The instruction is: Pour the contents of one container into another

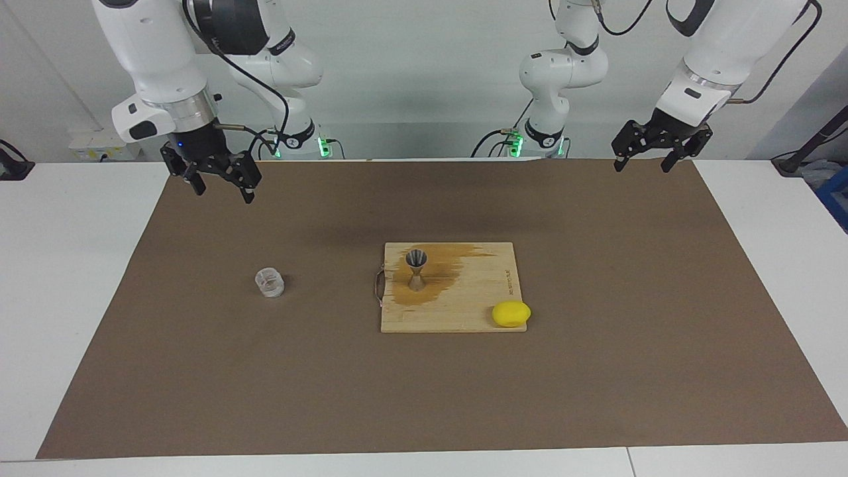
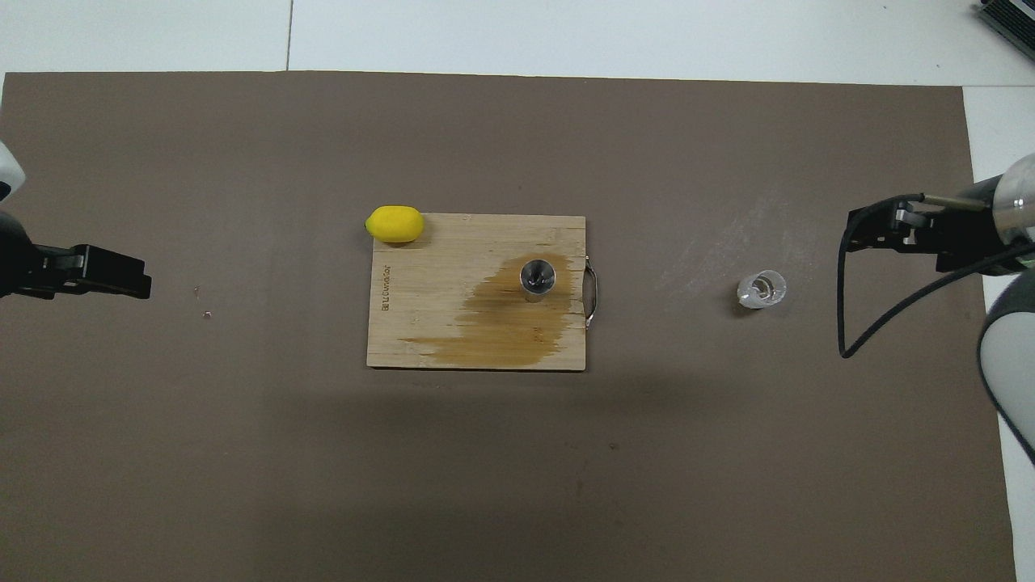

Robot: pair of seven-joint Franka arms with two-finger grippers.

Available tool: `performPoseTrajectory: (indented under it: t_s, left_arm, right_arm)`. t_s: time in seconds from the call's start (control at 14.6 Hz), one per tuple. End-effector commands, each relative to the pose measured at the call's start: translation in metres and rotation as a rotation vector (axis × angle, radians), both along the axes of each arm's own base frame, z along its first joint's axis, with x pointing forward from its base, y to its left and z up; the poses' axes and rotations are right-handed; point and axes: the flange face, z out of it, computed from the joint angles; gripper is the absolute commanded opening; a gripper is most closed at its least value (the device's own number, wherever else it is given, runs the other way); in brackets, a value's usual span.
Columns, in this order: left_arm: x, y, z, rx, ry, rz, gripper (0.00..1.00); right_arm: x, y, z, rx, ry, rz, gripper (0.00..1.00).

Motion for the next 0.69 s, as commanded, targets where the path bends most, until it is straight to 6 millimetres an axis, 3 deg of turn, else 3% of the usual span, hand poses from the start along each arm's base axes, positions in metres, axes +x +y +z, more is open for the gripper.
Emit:
performPoseTrajectory:
  t_s: [0.0, 0.34, 0.62]
  left_arm:
    - [-0.006, 0.002, 0.000, -0.004, -0.003, 0.008, 1.00]
    - [-0.006, 0.002, 0.001, -0.004, -0.005, 0.008, 1.00]
    - [-0.006, 0.002, 0.001, -0.004, -0.005, 0.008, 1.00]
  right_arm:
    - [0.001, -0.013, 0.018, -0.019, 0.008, 0.004, 1.00]
    - [0.000, -0.020, 0.014, -0.011, 0.035, 0.004, 1.00]
    - [-0.013, -0.019, 0.004, -0.013, 0.092, 0.006, 1.00]
